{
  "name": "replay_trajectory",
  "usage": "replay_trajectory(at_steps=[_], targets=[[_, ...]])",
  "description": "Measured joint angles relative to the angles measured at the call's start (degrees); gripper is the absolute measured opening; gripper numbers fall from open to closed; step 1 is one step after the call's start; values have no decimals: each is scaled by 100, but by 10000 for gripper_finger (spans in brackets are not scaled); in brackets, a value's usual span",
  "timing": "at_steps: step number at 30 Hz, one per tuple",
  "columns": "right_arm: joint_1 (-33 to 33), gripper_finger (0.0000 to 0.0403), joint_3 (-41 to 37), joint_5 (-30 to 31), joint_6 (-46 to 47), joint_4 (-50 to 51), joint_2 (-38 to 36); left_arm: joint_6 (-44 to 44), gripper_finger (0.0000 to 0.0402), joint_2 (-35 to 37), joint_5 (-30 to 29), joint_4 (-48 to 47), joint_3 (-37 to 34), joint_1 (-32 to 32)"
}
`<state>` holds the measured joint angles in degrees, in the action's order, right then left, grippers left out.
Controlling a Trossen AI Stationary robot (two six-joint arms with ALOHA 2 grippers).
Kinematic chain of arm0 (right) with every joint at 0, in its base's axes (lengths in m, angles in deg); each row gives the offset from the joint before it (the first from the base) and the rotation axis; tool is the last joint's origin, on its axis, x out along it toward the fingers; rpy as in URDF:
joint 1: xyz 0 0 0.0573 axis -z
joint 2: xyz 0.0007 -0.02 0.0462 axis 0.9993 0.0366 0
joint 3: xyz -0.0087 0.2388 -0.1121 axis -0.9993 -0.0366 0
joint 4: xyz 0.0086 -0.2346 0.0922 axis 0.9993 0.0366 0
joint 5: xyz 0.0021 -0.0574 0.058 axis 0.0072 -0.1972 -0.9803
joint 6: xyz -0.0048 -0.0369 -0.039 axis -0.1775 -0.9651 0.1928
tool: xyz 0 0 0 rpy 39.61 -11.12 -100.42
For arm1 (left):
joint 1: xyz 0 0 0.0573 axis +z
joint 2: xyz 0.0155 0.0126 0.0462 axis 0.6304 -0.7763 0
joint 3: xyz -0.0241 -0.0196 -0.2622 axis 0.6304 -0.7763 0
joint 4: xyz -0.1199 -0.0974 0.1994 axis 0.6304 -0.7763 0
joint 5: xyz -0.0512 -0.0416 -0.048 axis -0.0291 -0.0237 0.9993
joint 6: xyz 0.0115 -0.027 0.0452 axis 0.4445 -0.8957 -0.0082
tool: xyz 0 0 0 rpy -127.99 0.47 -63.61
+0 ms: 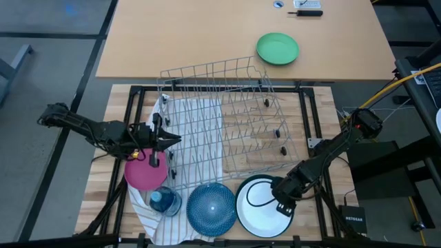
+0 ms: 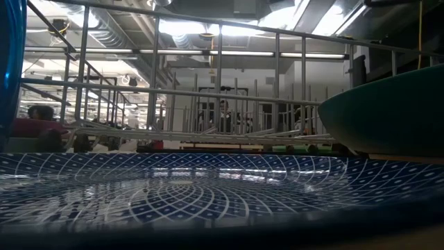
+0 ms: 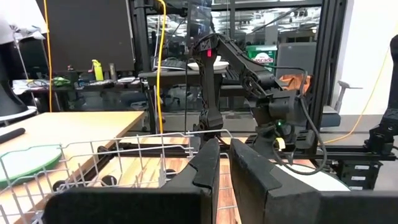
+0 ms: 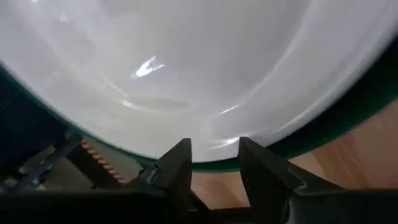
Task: Sort dishes
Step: Put the white plate into the dish rack
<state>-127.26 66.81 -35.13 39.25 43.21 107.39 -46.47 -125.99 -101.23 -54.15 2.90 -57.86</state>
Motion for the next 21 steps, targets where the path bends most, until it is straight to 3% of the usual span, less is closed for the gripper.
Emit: replay_trajectory(at_steps=[21], targets=[[0, 134, 50, 207, 478, 386, -2, -2, 29, 0, -2, -2, 0, 0]])
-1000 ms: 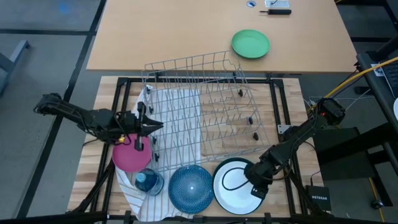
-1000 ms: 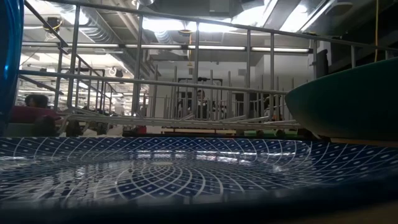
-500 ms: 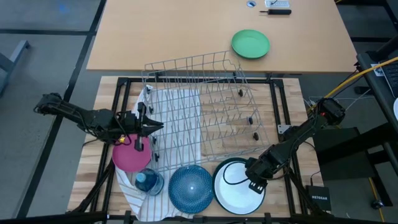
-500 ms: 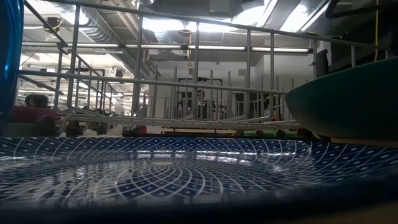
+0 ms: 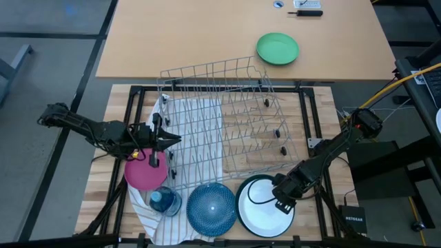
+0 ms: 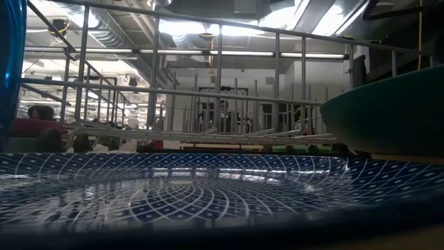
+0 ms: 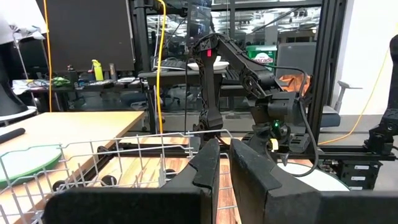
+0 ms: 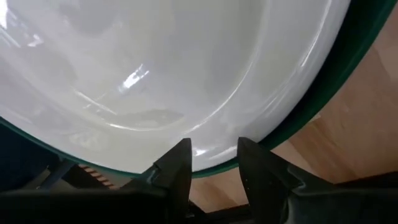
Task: Sort dishes
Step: Put the white plate into the dish rack
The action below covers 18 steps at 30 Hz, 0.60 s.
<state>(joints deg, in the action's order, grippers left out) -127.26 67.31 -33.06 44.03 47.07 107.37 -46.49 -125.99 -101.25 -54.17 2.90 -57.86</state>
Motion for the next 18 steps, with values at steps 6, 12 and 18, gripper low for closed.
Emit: replay_trajectory(at_steps=[6, 12, 18], targets=[[0, 134, 0, 486, 19, -98, 0, -57, 29, 0, 0, -3, 0, 0], [0, 134, 6, 1061, 110, -689, 54, -166, 29, 0, 0, -9, 0, 0], [0, 133, 9, 1131, 107, -1308, 499, -168, 29, 0, 0, -11, 0, 0]])
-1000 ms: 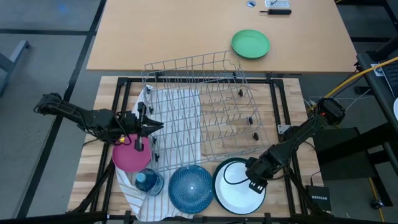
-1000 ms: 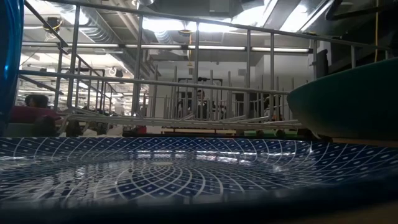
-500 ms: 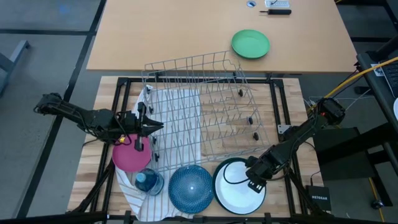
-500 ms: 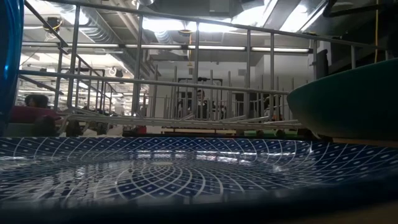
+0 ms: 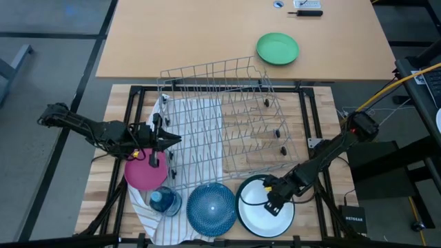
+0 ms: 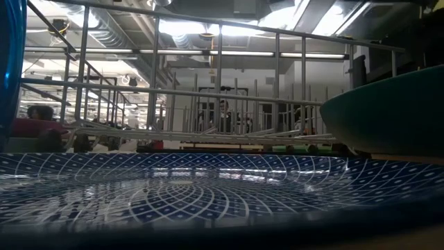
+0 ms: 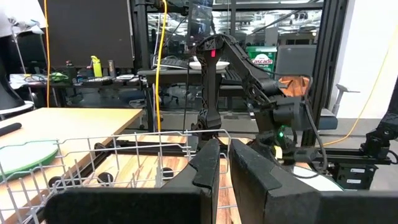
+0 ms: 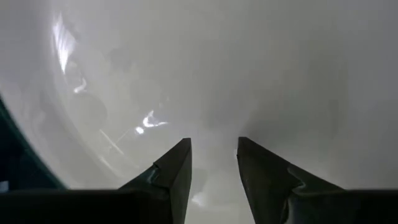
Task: Sort dishes
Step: Put the white plate into the dish rack
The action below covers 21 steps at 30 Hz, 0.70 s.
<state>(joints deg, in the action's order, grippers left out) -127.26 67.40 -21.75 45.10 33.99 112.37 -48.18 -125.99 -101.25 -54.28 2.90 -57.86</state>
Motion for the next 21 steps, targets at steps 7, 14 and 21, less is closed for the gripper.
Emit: replay_trajectory(at_steps=[7, 14, 21], targets=[[0, 133, 11, -55, -30, -872, 474, -1, 29, 0, 0, 0, 0, 2], [-7, 133, 4, 224, -44, -1231, 502, 11, 29, 0, 0, 2, 0, 2], [-4, 133, -2, 245, -46, -1211, 417, -7, 29, 0, 0, 2, 0, 2]])
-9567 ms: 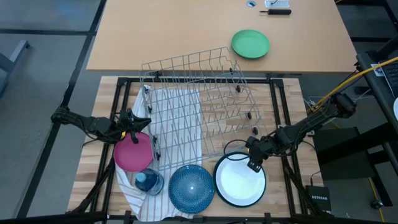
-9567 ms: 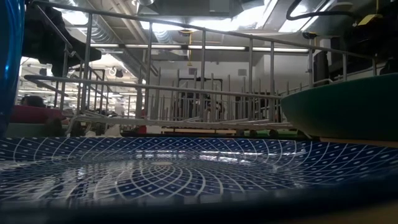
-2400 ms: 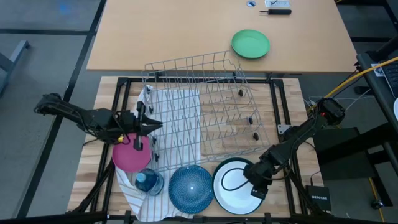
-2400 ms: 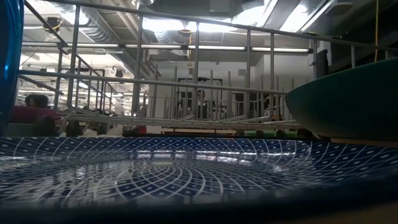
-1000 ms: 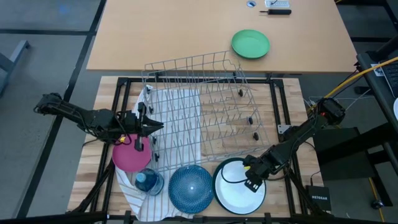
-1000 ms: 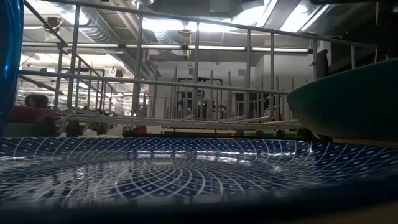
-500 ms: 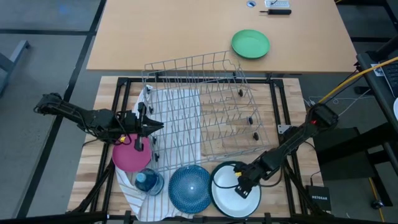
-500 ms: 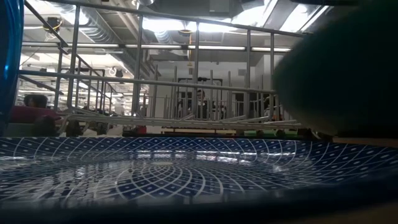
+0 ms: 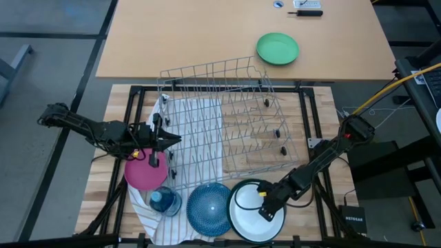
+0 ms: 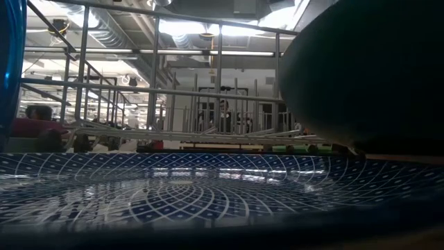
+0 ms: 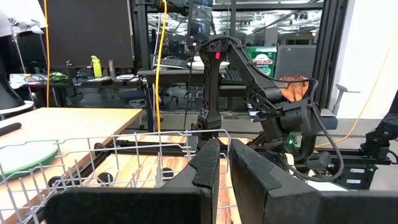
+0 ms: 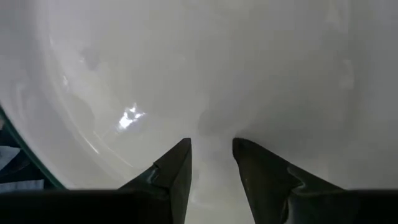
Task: Sort dishes
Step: Put the white plate into the dish rack
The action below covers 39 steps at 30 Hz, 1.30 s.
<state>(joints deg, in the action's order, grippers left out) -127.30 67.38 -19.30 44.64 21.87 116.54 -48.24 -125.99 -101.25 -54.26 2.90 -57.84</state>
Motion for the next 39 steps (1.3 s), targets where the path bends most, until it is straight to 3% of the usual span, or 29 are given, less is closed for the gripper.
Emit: replay_trajectory(at_steps=[11, 21, 33, 39], targets=[[2, 133, -7, 191, -13, 321, -554, -18, 29, 0, 0, 4, 0, 0], [4, 133, -4, 345, 528, 2109, -739, -22, 29, 0, 0, 2, 0, 0], [4, 133, 28, 321, 535, 2278, -845, -21, 29, 0, 0, 2, 0, -1], [4, 133, 353, 517, 535, 3017, -927, -22, 29, 0, -1, 2, 0, -1]])
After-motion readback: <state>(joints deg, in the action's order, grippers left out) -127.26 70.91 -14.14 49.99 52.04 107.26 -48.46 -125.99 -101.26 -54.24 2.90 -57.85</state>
